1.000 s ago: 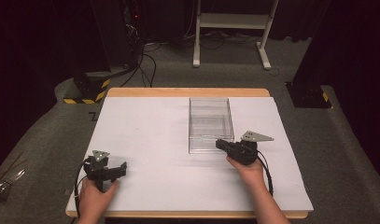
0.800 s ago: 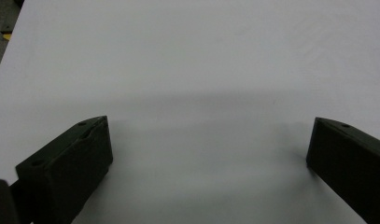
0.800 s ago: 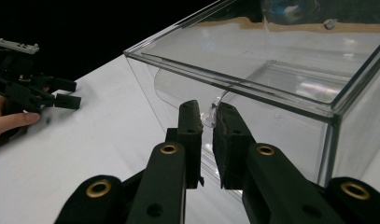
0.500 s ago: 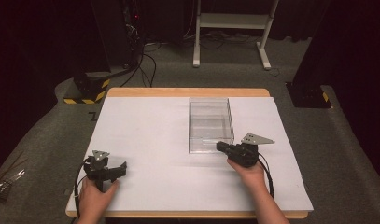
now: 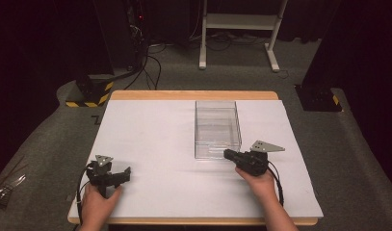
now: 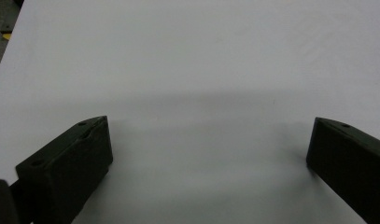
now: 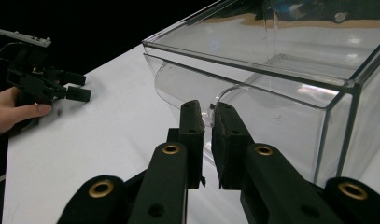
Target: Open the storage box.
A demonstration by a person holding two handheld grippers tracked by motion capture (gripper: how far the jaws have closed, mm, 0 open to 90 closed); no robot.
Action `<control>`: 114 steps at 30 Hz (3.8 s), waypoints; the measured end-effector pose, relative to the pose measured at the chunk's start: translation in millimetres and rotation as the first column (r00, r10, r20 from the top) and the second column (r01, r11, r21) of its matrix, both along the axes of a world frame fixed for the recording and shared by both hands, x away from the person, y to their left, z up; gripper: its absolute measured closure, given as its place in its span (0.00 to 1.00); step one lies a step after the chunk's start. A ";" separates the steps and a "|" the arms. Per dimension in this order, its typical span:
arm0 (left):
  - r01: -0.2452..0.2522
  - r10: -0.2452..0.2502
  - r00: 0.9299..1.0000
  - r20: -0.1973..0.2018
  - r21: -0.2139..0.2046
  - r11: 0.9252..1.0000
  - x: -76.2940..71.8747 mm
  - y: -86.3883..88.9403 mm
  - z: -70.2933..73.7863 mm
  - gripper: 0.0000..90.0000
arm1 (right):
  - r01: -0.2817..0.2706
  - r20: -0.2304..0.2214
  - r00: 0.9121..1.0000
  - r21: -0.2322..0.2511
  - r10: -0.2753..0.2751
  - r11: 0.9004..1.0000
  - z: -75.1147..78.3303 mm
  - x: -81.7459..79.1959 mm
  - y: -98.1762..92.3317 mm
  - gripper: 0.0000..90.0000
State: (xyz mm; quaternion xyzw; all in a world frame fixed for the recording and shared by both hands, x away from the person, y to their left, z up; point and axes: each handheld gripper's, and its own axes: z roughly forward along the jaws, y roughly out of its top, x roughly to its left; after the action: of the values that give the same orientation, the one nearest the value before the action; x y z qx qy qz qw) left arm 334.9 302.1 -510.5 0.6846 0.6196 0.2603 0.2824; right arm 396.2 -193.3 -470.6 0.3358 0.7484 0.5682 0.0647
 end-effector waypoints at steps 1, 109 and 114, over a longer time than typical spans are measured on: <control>0.000 0.000 1.000 0.000 0.000 1.000 0.0 0.0 0.0 0.00 | 0.000 -0.001 1.000 0.000 0.000 1.000 0.1 -0.8 -0.1 0.92; 0.000 0.000 1.000 0.001 0.000 1.000 -0.1 0.0 0.0 0.00 | -0.135 -0.003 0.991 -0.009 0.135 0.991 -1.4 -93.2 -17.1 0.96; 0.000 0.000 1.000 0.001 0.000 1.000 0.0 -0.1 0.0 0.00 | -0.122 -0.003 0.993 0.004 0.122 0.993 -1.9 -98.2 -20.5 1.00</control>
State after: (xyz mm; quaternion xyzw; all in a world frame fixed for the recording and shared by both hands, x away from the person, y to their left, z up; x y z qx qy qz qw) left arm 334.9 302.1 -510.6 0.6845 0.6195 0.2605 0.2826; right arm 297.9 -213.8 -472.5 0.2903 0.7666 0.5721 0.0281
